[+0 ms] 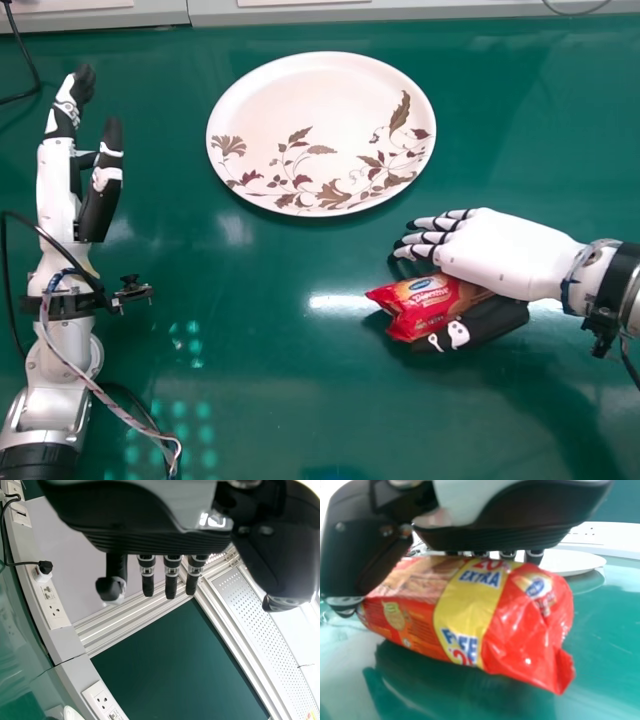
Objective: Pick up biscuit and place it in the plate
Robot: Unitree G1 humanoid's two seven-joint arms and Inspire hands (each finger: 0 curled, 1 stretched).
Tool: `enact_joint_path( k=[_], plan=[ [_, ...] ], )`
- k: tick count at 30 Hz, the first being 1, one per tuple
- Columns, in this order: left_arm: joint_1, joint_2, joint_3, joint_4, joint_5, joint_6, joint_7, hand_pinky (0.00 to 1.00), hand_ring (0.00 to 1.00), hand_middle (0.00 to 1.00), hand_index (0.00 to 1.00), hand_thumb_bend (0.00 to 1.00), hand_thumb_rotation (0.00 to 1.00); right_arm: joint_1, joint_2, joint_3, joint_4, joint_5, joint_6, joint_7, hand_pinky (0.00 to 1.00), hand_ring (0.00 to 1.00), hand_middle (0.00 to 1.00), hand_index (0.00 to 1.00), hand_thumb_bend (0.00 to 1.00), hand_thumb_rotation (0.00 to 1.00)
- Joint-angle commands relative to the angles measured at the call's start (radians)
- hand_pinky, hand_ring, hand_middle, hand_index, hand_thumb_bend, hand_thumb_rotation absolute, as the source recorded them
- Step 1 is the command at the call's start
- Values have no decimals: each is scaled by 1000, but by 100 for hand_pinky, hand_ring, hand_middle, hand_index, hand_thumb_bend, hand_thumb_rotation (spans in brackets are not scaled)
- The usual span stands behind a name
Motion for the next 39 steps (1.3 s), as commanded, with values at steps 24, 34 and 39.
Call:
enact_joint_path(
  k=[24,34,39],
  plan=[
    [70,-25,20,-1,-55,6,-45,0,100,100,100,62,100,59,59,15,97,-75,-51,-240,5,44,48,48,51,0],
    [77,-31,23,-12,-54,14,-41,0,100,100,100,65,100,52,59,14,90,-79,-40,-271,6,43,48,49,51,0],
    [82,-30,22,-15,-56,13,-44,0,100,100,100,64,100,66,59,-8,72,-70,-34,-289,7,43,48,48,51,0]
  ],
)
